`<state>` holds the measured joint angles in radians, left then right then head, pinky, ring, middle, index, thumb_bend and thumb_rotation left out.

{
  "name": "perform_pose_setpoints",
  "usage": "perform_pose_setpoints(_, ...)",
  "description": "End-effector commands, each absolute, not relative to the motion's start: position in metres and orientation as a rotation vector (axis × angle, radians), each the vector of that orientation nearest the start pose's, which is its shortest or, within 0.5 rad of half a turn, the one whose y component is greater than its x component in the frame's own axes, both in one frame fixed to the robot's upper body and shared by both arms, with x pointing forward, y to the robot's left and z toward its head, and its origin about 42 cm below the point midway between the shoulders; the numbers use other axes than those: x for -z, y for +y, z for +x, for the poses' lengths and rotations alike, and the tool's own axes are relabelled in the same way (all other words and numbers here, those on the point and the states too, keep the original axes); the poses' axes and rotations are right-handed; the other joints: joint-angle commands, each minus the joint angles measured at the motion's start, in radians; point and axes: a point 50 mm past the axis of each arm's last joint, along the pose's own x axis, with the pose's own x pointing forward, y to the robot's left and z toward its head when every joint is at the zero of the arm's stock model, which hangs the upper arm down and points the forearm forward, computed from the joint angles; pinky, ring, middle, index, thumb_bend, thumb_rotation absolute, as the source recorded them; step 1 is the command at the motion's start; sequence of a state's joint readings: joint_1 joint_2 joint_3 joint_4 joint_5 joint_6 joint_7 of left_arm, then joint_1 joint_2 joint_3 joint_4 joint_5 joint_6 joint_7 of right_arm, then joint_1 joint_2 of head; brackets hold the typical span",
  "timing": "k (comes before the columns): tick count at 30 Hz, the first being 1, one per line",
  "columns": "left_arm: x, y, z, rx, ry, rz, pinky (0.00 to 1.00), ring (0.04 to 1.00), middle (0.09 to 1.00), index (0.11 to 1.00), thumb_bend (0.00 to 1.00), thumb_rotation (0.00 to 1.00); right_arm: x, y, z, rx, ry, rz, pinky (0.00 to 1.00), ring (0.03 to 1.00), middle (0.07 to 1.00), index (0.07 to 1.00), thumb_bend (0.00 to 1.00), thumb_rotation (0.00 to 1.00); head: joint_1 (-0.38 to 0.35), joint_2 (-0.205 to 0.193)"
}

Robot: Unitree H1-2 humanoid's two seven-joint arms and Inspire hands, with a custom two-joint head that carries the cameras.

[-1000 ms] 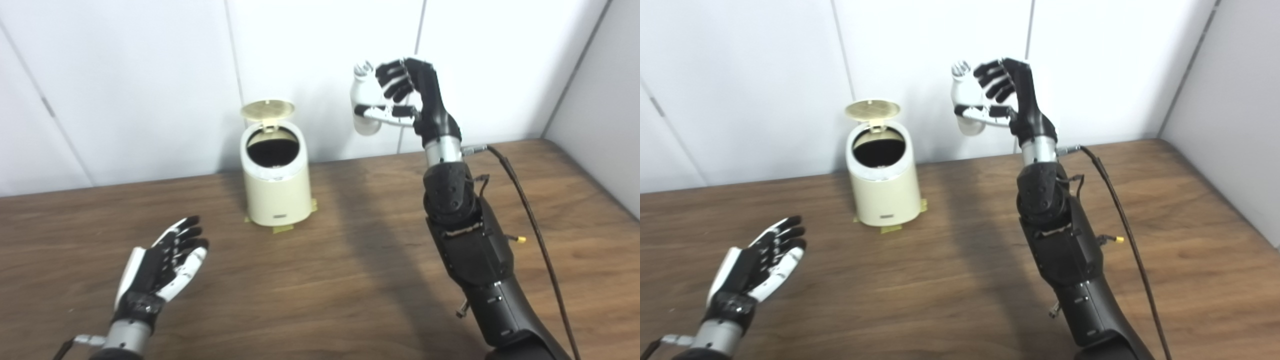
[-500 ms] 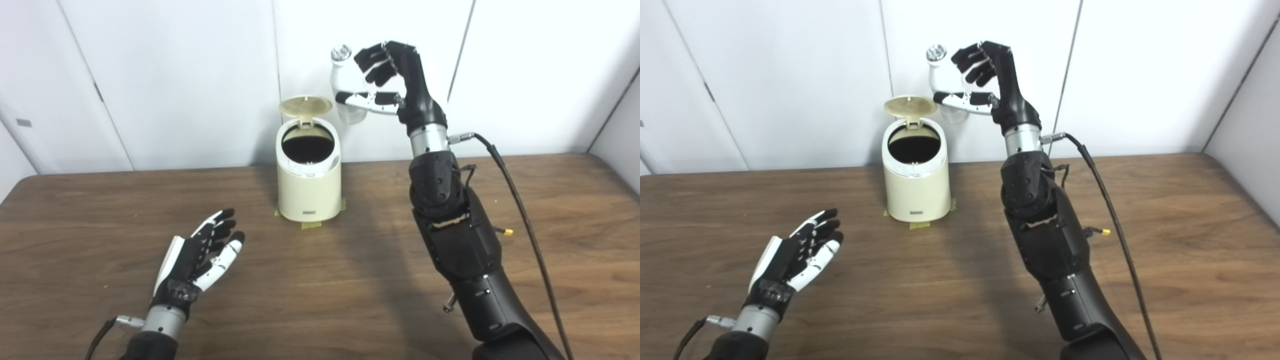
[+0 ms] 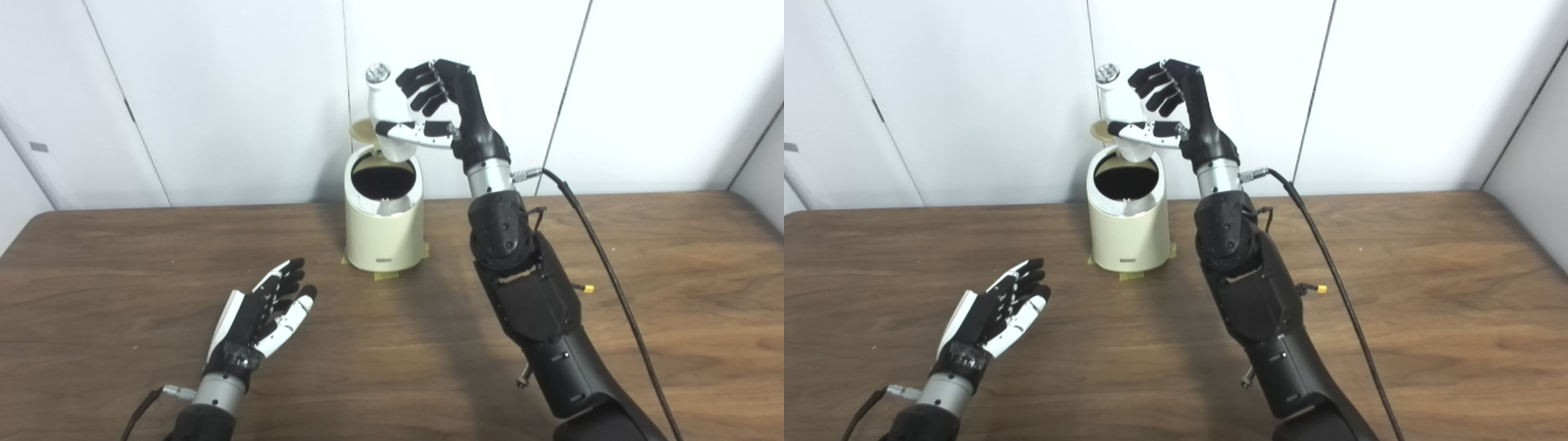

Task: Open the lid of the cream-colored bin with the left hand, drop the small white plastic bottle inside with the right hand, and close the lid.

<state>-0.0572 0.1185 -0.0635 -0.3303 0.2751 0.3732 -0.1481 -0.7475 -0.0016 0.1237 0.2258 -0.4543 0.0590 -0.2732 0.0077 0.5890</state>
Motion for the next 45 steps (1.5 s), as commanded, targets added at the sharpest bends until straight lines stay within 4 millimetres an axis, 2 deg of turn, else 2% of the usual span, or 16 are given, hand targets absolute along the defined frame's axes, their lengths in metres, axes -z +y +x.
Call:
perform_pose_setpoints(1,-0.189,0.217,0.293,0.100,-0.075,0.370,0.84,0.875,0.883,0.914,0.48,0.59,-0.345,-0.106,0.461,0.097,-0.684,-0.401,0.37,0.438,0.498,0.478,0.52,0.00,0.002,0.002)
perform_pose_setpoints(16,-0.187,0.218,0.290,0.086,-0.071,0.363,0.83,0.868,0.875,0.915,0.48,0.61,-0.318,-0.105,0.470,0.120,-0.640,-0.338,0.36,0.416,0.481,0.504,0.52,0.00,0.009,0.003)
perform_pose_setpoints(24,-0.190,0.218,0.291,0.089,-0.081,0.369,0.83,0.866,0.875,0.914,0.48,0.62,-0.296,-0.111,0.478,0.112,-0.651,-0.307,0.37,0.432,0.477,0.494,0.52,0.00,0.009,0.006)
perform_pose_setpoints(34,-0.190,0.218,0.290,0.089,-0.087,0.359,0.84,0.866,0.871,0.915,0.47,0.63,-0.282,-0.119,0.483,0.137,-0.664,-0.284,0.37,0.428,0.488,0.491,0.52,0.00,0.005,0.007)
perform_pose_setpoints(45,-0.189,0.216,0.290,0.098,-0.091,0.341,0.83,0.856,0.864,0.911,0.48,0.63,-0.265,-0.118,0.487,0.171,-0.658,-0.227,0.38,0.426,0.489,0.491,0.52,0.00,0.001,0.008)
